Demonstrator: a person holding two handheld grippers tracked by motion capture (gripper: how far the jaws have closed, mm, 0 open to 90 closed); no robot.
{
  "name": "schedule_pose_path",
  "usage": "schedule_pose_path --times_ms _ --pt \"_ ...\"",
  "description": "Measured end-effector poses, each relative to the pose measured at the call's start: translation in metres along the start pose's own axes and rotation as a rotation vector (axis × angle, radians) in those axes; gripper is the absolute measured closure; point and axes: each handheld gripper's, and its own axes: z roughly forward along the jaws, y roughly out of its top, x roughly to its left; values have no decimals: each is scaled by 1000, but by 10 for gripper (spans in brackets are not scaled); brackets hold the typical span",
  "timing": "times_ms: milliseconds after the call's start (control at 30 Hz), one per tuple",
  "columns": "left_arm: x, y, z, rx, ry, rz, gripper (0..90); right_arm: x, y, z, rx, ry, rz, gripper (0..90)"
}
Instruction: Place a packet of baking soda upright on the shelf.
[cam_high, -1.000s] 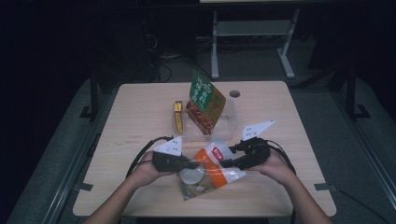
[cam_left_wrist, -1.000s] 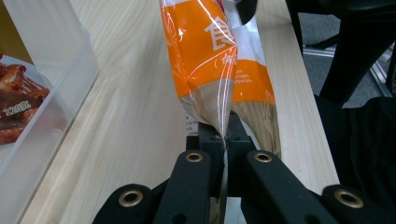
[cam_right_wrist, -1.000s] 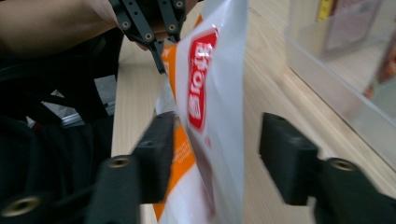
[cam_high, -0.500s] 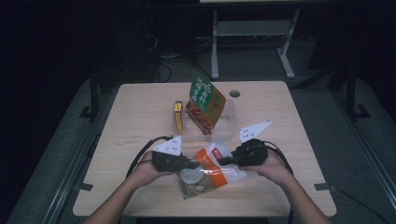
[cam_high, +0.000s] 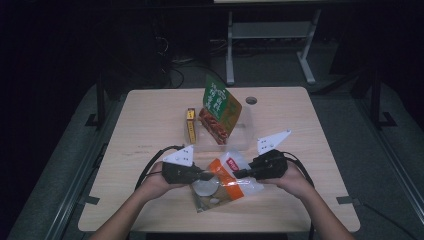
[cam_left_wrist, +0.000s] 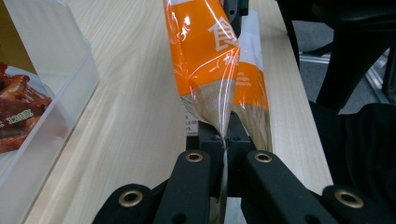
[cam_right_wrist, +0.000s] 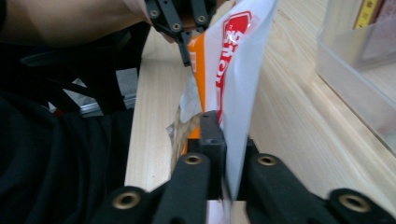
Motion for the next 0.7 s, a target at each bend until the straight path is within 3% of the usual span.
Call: schedule_pose_path --times_ms 100,267,367,533,700 --pt "1 0 0 -9 7 -7 879 1 1 -1 -7 1 -7 900" --pt "1 1 0 -23 48 -12 759 7 11 -10 -43 -1 -34 900" --pt "0 0 1 -18 53 -19 651 9 14 -13 -51 -3 -39 900" --pt "-2 -2 0 -18 80 -40 384 14 21 -20 -46 -32 -57 900" --pt "-4 -6 -9 -30 112 -77 282 17 22 -31 -28 -71 -27 900"
